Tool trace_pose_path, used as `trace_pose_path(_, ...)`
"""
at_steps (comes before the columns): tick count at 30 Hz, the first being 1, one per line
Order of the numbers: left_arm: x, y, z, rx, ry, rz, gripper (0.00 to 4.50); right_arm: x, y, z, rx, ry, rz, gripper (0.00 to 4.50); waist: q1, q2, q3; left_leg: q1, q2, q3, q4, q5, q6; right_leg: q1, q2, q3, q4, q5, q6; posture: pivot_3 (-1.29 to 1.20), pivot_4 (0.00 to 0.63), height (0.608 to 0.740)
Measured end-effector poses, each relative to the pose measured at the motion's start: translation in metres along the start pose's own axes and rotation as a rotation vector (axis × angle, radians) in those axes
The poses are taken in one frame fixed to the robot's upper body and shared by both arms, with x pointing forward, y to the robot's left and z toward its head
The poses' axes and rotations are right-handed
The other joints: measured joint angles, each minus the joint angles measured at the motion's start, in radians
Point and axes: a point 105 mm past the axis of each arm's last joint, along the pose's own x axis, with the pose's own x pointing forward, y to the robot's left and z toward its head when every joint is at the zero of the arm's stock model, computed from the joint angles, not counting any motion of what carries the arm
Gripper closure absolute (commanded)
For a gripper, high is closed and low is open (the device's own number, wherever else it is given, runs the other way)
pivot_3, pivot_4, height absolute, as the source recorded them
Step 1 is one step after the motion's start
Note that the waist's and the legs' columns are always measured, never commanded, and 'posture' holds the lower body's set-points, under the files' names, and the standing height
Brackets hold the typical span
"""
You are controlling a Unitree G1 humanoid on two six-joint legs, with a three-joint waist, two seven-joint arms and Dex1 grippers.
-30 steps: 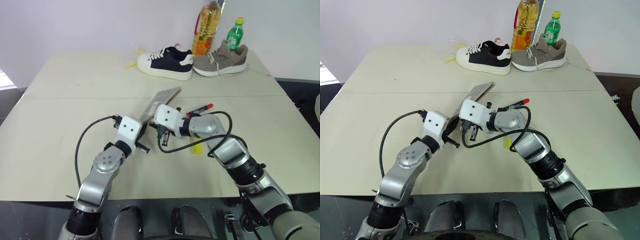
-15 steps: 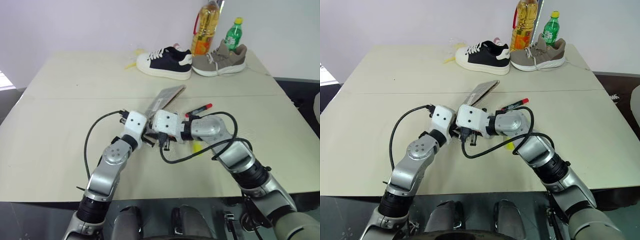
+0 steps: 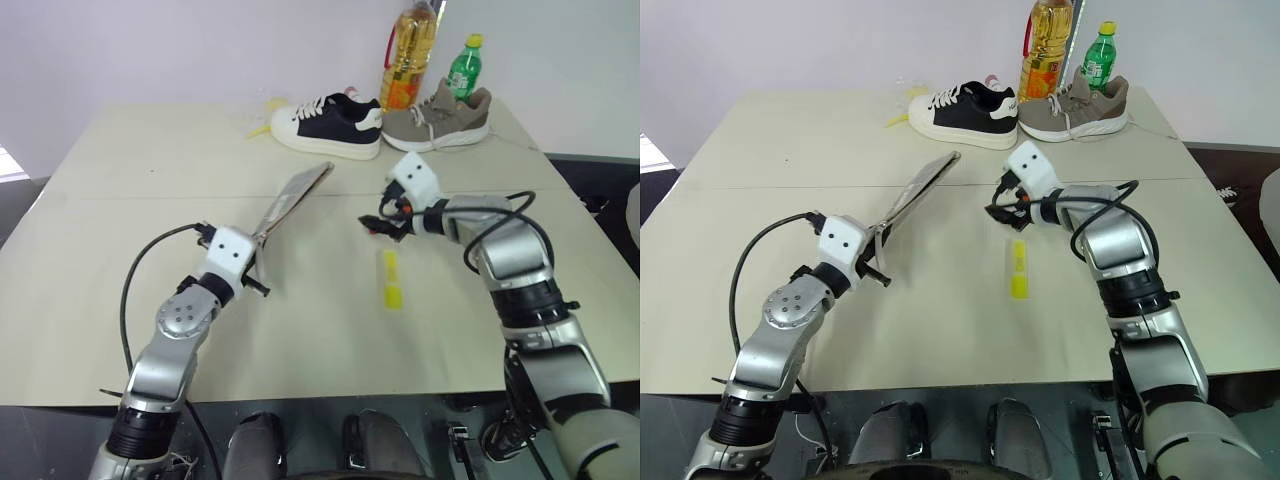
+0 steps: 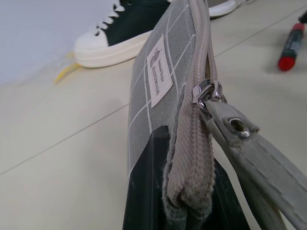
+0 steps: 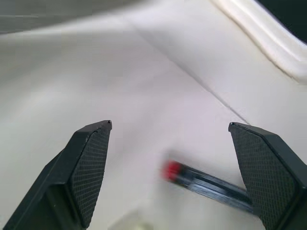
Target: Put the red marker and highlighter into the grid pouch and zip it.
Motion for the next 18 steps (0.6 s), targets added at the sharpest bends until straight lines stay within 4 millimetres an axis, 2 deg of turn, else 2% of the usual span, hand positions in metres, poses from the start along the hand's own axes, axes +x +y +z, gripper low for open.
trace_pose_path(4, 0.0, 0.0, -0.001, -0.003, 0.003, -0.002, 4.5, 0.007, -0.016, -0.004, 0.208, 0.046, -0.158, 0.46, 0.0, 0.0, 0.0, 0.0, 0.0, 0.0, 0.0, 0.0, 0.0, 0.0, 0.0, 0.0, 0.0, 0.0, 0.0, 0.0, 0.15, 0.705)
trace_pose_path(8, 0.0, -0.002, -0.001, -0.011, 0.002, -0.002, 4.5, 0.007, -0.027, -0.009, 0.448, 0.092, -0.377, 0.46, 0.0, 0.0, 0.0, -0.001, 0.0, 0.0, 0.0, 0.0, -0.001, -0.001, 0.0, 0.0, 0.001, 0.0, 0.0, 0.0, 0.15, 0.705)
trace_pose_path(12, 0.002, -0.005, -0.003, -0.032, 0.004, -0.005, 4.5, 0.012, -0.007, -0.02, 0.69, 0.215, -0.47, 0.46, -0.004, 0.001, 0.0, -0.001, 0.0, 0.0, 0.0, 0.001, -0.001, -0.002, 0.0, 0.0, 0.001, 0.0, 0.0, 0.0, 0.15, 0.705)
trace_pose_path(16, 0.004, -0.008, -0.003, -0.042, -0.003, -0.009, 4.5, 0.018, 0.005, -0.02, 0.773, 0.303, -0.521, 0.46, -0.001, 0.001, 0.0, -0.002, 0.0, 0.0, 0.0, 0.001, -0.001, -0.001, 0.0, 0.0, 0.001, 0.0, 0.0, 0.0, 0.15, 0.705)
trace_pose_path(18, 0.006, -0.007, -0.003, -0.043, -0.007, -0.008, 4.5, 0.024, 0.009, -0.026, 0.82, 0.349, -0.546, 0.46, -0.001, 0.001, 0.0, -0.002, 0.0, 0.0, 0.0, 0.001, -0.001, -0.001, 0.0, 0.0, 0.001, 0.0, 0.0, 0.0, 0.15, 0.705)
